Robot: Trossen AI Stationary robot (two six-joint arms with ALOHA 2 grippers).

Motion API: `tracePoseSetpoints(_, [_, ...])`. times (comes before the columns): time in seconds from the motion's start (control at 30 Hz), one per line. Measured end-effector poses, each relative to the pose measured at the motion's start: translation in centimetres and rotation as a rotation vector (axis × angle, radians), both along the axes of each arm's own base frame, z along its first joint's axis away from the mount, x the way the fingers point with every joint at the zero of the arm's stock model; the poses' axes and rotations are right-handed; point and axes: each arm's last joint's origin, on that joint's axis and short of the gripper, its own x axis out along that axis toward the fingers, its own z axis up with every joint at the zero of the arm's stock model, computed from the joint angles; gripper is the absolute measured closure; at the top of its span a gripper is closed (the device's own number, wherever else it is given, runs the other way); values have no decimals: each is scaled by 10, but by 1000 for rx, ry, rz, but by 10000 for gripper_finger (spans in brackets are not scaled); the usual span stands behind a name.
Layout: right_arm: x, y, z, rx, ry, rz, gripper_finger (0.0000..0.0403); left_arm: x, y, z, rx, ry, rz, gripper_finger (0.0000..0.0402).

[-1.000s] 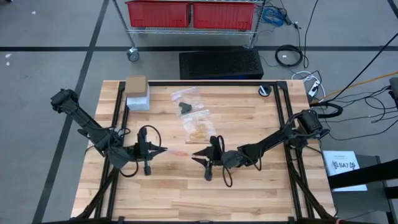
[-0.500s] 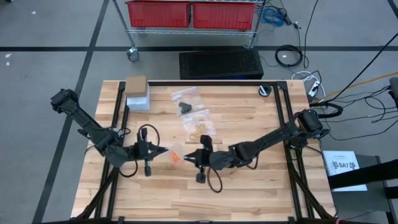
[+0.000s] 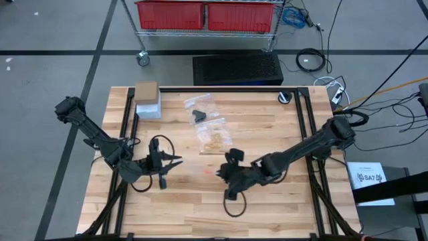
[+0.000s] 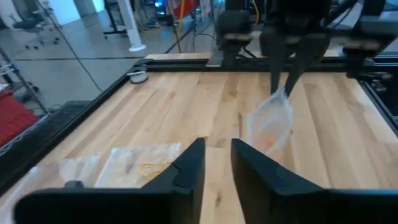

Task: Sort rubber bands
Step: Close the transparent zip bag

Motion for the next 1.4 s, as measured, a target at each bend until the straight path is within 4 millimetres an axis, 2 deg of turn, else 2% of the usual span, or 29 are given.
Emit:
tracePoseSetpoints(0.3, [-46, -9, 29, 14, 276, -171, 402, -2, 4, -2, 67, 1, 118, 248])
tracePoseSetpoints(0.4, [-58, -15, 38, 13, 369, -272, 402, -2, 5, -2, 70, 0, 125, 240])
tracePoseSetpoints(0.57, [-65, -20, 44, 26, 412, -367, 402, -2, 6, -3, 62, -5, 145, 240])
tracePoseSetpoints(0.67, [-60, -21, 35, 21, 445, -392, 402, -3, 7, -5, 82, 10, 162, 240])
tracePoseSetpoints(0.8, [-41, -19, 7, 31, 539, -392, 396, -4, 7, -6, 76, 14, 170, 240])
tracePoseSetpoints(0.97, [-3, -5, -23, 119, 471, -240, 326, -4, 7, -6, 74, 13, 171, 239])
tracePoseSetpoints(1.1, [22, 8, -24, 192, 303, -65, 253, -4, 7, -6, 73, 13, 170, 239])
tracePoseSetpoints(1.2, [31, 8, -17, 197, 205, -5, 204, -4, 7, -6, 73, 13, 170, 239])
tracePoseSetpoints(1.3, [32, -1, -14, 137, 217, 32, 172, -4, 7, -6, 70, 15, 162, 239])
tracePoseSetpoints(1.4, [24, -21, -22, 22, 365, 2, 168, -3, 6, -7, 60, 26, 134, 239])
